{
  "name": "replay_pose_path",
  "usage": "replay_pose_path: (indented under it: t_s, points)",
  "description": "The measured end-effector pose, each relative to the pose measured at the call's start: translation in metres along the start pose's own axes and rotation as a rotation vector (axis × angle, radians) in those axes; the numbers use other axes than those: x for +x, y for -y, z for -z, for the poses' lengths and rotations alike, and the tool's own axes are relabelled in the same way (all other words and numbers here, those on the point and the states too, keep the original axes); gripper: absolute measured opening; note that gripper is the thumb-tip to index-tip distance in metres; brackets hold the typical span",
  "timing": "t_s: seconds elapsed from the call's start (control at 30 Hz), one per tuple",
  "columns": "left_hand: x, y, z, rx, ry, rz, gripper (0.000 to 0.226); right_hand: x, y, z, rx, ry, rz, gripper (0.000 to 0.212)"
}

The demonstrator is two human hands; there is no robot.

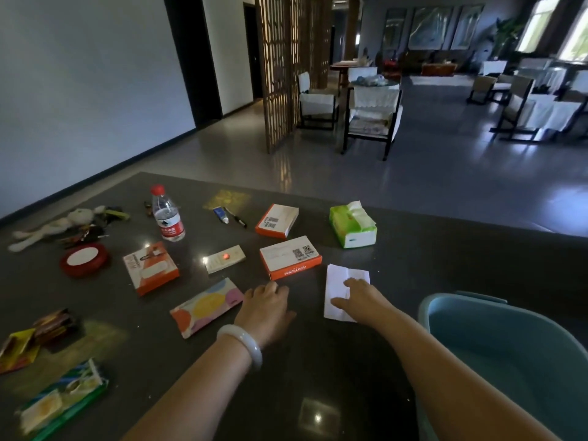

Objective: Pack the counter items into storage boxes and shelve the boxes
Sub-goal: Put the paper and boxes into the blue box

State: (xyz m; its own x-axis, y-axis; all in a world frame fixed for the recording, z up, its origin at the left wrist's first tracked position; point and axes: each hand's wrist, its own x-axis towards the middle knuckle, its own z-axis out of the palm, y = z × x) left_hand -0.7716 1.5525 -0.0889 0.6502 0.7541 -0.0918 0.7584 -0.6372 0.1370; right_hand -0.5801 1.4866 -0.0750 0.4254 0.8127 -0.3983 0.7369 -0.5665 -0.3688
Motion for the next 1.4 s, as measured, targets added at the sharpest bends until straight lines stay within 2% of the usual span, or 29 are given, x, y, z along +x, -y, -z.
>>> replay_pose_path:
  t_s: [0.17,0.37,0.53,0.63,0.73,0.87,1.0,1.13,1.27,1.4]
  points:
    - [0.038,0.013,-0.010,-0.014,0.038,-0.048,0.047,0.029,-0.007,-0.003,0.076,-0.065,-0.172,0.068]
    - [0.091,0.027,-0.010,-0.005,0.003,-0.118,0.049,0.050,-0.007,-0.013,0.150,-0.162,-0.342,0.068]
    - [0.134,0.037,-0.012,0.000,-0.043,-0.183,0.050,0.061,-0.012,-0.023,0.058,-0.246,-0.541,0.091]
    - [0.156,0.044,-0.018,0.020,-0.046,-0.192,0.056,0.069,-0.018,-0.029,0.165,-0.281,-0.552,0.092]
    - [0.175,0.049,-0.023,0.044,0.018,-0.197,0.062,0.075,-0.027,-0.030,0.306,-0.274,-0.502,0.082]
    - [0.188,0.056,-0.027,0.044,0.111,-0.167,0.073,0.076,-0.039,-0.032,0.465,-0.298,-0.440,0.054]
    - [0.186,0.063,-0.026,0.047,0.189,-0.104,0.086,0.073,-0.039,-0.035,0.498,-0.331,-0.393,0.049]
    - [0.175,0.066,-0.024,0.025,0.182,-0.118,0.094,0.071,-0.037,-0.037,0.500,-0.353,-0.385,0.039]
    - [0.159,0.067,-0.024,-0.040,0.142,-0.103,0.098,0.062,-0.034,-0.024,0.472,-0.380,-0.410,0.009]
    - [0.146,0.061,-0.023,-0.064,0.116,-0.100,0.101,0.044,-0.034,0.005,0.488,-0.470,-0.301,0.007]
